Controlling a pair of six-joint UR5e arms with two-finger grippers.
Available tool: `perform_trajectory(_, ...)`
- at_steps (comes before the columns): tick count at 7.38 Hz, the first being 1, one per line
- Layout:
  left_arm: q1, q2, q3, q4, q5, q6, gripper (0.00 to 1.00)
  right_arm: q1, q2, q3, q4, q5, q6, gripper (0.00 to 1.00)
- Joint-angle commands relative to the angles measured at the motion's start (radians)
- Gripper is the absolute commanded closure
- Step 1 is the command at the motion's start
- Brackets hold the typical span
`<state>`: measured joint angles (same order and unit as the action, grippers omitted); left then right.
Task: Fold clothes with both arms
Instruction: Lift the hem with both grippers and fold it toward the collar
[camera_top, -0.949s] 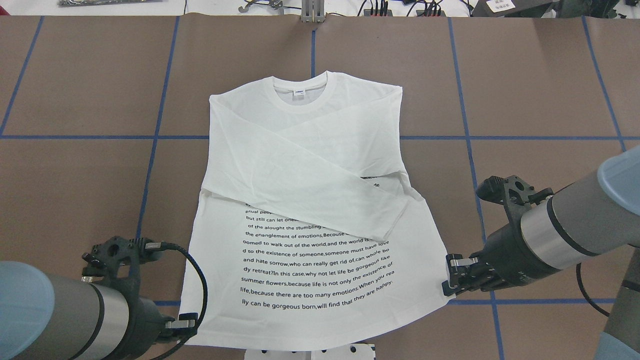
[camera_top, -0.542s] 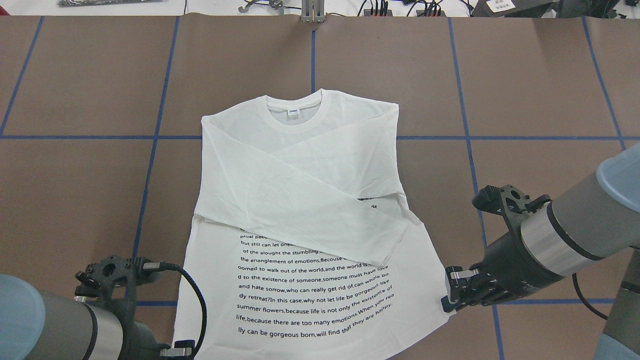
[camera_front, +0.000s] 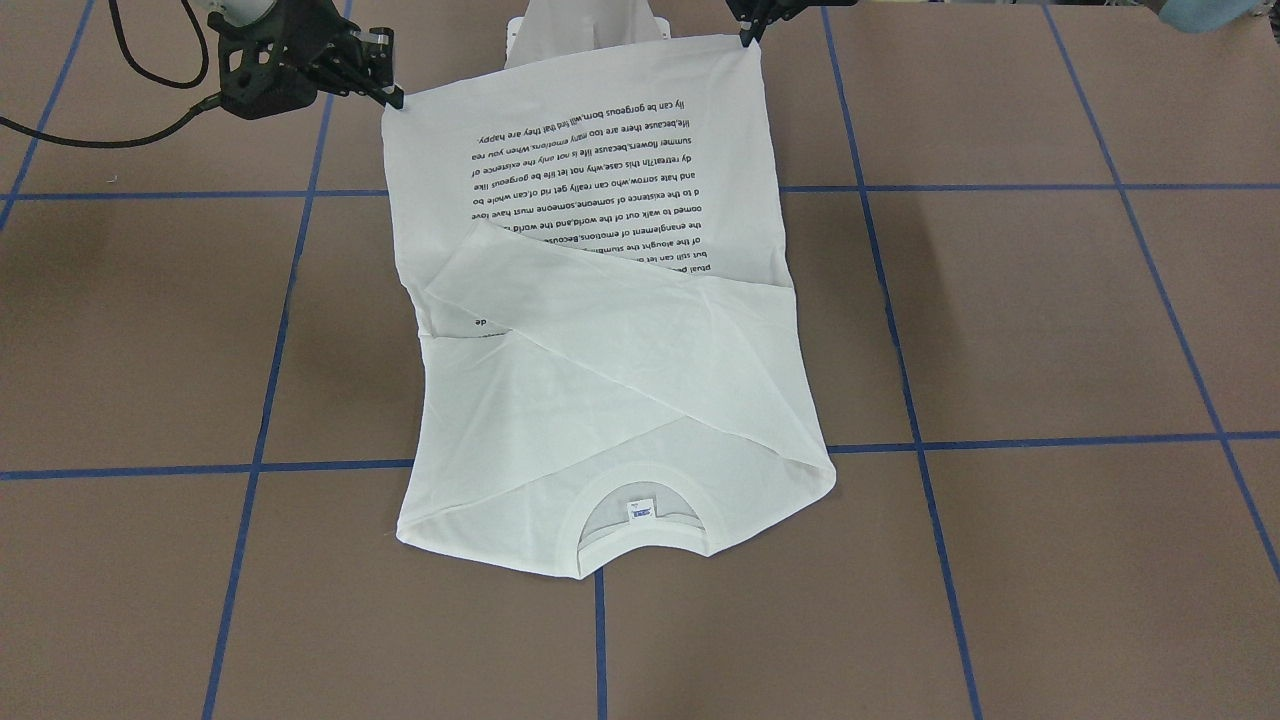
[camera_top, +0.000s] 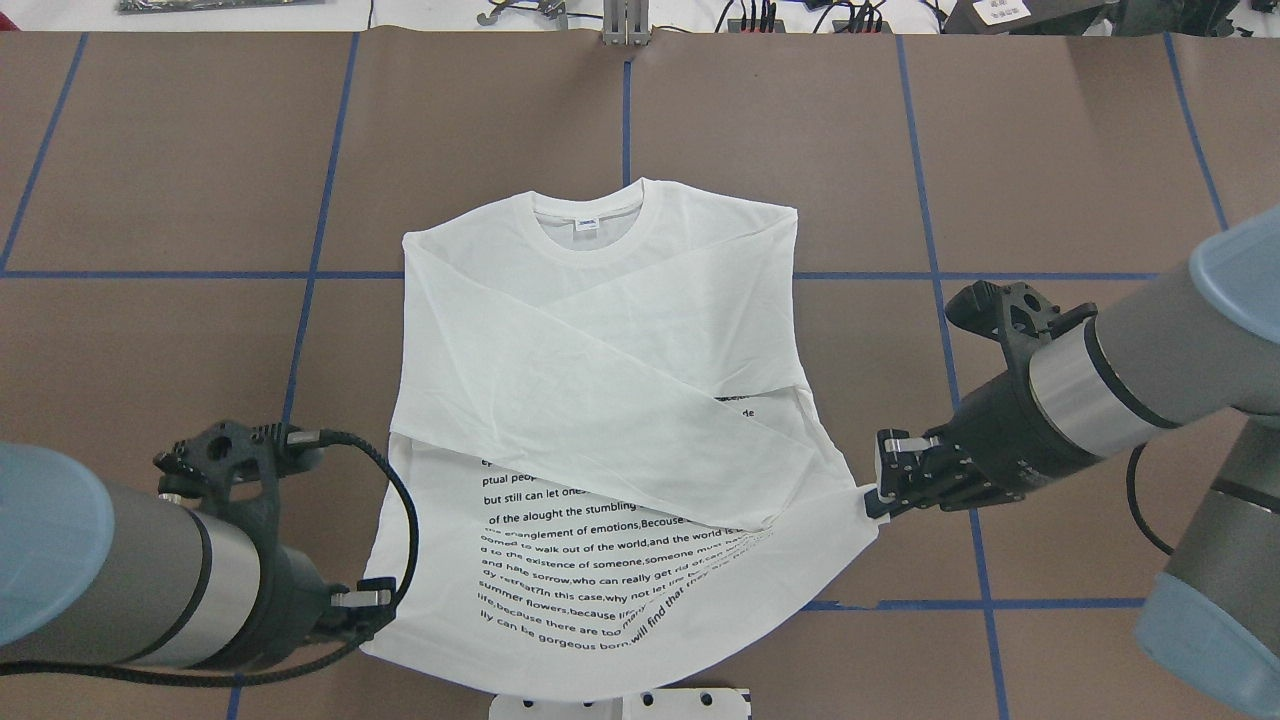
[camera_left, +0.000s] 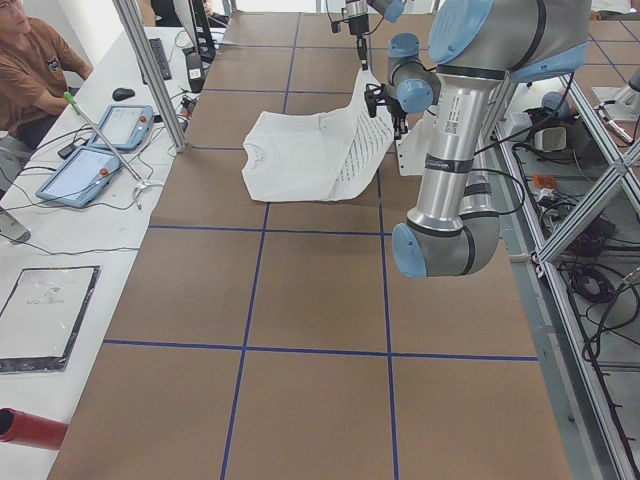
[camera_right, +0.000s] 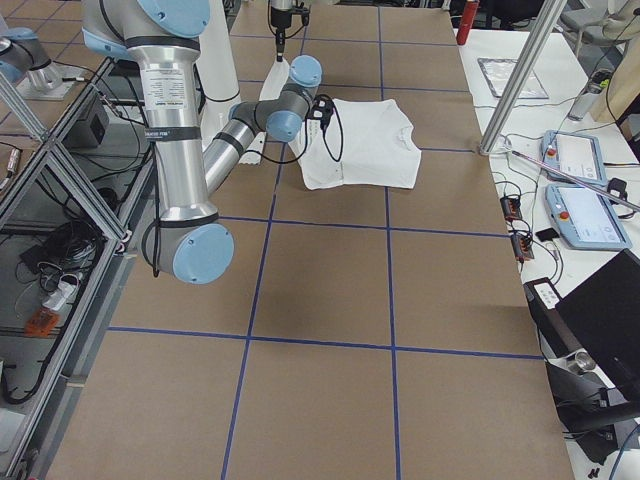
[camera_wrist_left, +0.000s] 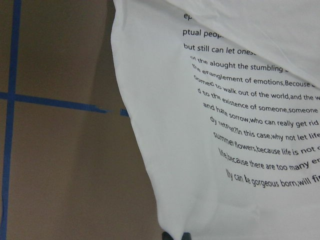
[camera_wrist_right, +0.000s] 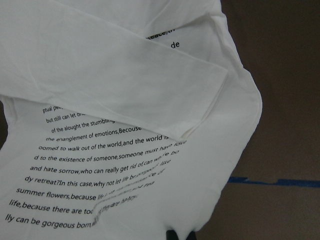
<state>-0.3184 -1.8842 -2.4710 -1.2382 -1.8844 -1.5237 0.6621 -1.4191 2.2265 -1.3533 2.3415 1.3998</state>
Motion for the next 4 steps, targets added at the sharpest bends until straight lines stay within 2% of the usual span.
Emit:
perform_trajectory(1,-0.161,-0.01,0.088,0.0,-0.025,0.13,1.0,0.095,0.109,-0.144,-0.001,-0.001,-0.03,1.0)
perform_trajectory(2,-0.221,-0.01,0.109,0.0,-0.05,0.19,1.0,0.12,0.123,-0.183,-0.001,0.001,-0.068,1.0)
perform_trajectory(4,-0.26,-0.012,0.153,-0.009,-0.058,0.194,1.0,0.157,0.158,-0.226,-0.007,0.008,-0.079,1.0)
